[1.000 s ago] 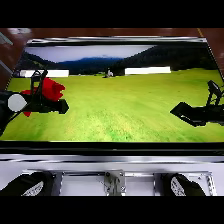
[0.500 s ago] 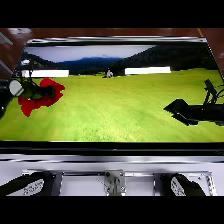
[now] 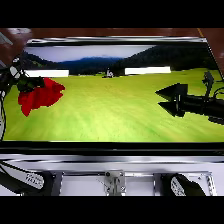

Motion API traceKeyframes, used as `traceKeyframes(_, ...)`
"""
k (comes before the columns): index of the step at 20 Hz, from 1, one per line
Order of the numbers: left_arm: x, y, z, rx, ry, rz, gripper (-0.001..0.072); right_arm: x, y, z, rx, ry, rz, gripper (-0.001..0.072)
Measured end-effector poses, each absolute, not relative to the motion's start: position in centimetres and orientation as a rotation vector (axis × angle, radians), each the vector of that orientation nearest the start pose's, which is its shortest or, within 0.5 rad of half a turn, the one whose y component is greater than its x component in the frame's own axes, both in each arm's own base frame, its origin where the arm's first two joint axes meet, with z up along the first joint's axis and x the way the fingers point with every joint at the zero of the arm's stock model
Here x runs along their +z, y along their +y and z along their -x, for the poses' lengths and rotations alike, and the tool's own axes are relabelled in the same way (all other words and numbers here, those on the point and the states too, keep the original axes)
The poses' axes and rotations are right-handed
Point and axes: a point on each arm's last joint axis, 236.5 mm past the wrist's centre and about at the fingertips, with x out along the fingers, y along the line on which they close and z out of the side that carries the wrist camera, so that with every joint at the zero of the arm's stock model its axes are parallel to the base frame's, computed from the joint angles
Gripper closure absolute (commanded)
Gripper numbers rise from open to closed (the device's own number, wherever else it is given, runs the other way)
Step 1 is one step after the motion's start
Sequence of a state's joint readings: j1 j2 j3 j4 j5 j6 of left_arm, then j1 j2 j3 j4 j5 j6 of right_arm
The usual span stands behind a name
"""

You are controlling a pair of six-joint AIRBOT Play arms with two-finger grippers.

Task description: Fold the shirts.

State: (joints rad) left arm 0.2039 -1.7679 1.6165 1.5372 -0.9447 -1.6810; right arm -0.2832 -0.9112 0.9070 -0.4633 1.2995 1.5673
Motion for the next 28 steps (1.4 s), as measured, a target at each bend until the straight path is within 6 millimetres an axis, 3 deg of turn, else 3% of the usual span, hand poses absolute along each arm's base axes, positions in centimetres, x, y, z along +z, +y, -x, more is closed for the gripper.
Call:
traceKeyframes(1,-3.7,10.2,-53.6,0.213,1.092,0.246,0.0002,15.8,11.8,-32.6,0.489,0.998,-1.084,0.0039)
traceKeyframes(2,-4.5,10.1,-53.8,0.200,1.105,0.248,0.0081,15.8,11.8,-32.6,0.485,1.001,-1.092,0.0039)
traceKeyframes(3,-5.0,10.1,-53.8,0.190,1.116,0.249,0.0402,15.7,11.7,-32.6,0.480,1.005,-1.090,0.0039)
traceKeyframes(4,-5.4,10.1,-53.8,0.180,1.126,0.244,0.0642,15.4,11.6,-32.5,0.470,1.013,-1.085,0.0039)
traceKeyframes(7,-6.1,9.6,-53.1,0.154,1.174,0.246,0.0670,14.0,11.0,-32.1,0.423,1.049,-1.036,0.0039)
traceKeyframes(9,-5.5,9.0,-52.1,0.137,1.210,0.252,0.0670,12.8,10.3,-31.7,0.385,1.080,-0.989,0.0040)
traceKeyframes(11,-2.6,7.9,-51.5,0.114,1.194,0.239,0.0670,11.4,9.6,-31.1,0.352,1.114,-0.924,0.0040)
traceKeyframes(13,2.4,5.6,-51.5,0.069,1.116,0.208,0.0670,9.8,8.4,-30.5,0.309,1.151,-0.832,0.0041)
traceKeyframes(16,12.4,-1.4,-50.2,-0.062,0.937,0.126,0.0670,7.3,5.6,-29.7,0.207,1.199,-0.680,0.0041)
traceKeyframes(18,18.3,-7.5,-47.6,-0.177,0.833,0.091,0.0670,6.3,3.9,-29.6,0.150,1.205,-0.607,0.0041)
traceKeyframes(19,20.5,-11.0,-45.7,-0.245,0.799,0.076,0.0670,6.0,3.3,-29.6,0.133,1.204,-0.583,0.0041)
traceKeyframes(21,22.9,-18.0,-41.7,-0.396,0.767,0.059,0.0670,5.7,2.7,-29.4,0.125,1.214,-0.538,0.0041)
traceKeyframes(22,22.8,-21.3,-39.7,-0.466,0.778,0.049,0.0670,5.5,2.6,-29.0,0.127,1.228,-0.520,0.0041)
traceKeyframes(24,20.7,-27.2,-35.7,-0.586,0.832,0.017,0.0670,5.1,2.5,-28.3,0.139,1.259,-0.488,0.0041)
traceKeyframes(27,13.7,-34.4,-30.7,-0.685,0.960,-0.026,0.0668,4.7,2.6,-27.0,0.165,1.314,-0.449,0.0041)
traceKeyframes(28,11.5,-36.2,-29.7,-0.694,0.989,-0.017,0.0624,4.6,2.5,-26.5,0.170,1.332,-0.436,0.0041)
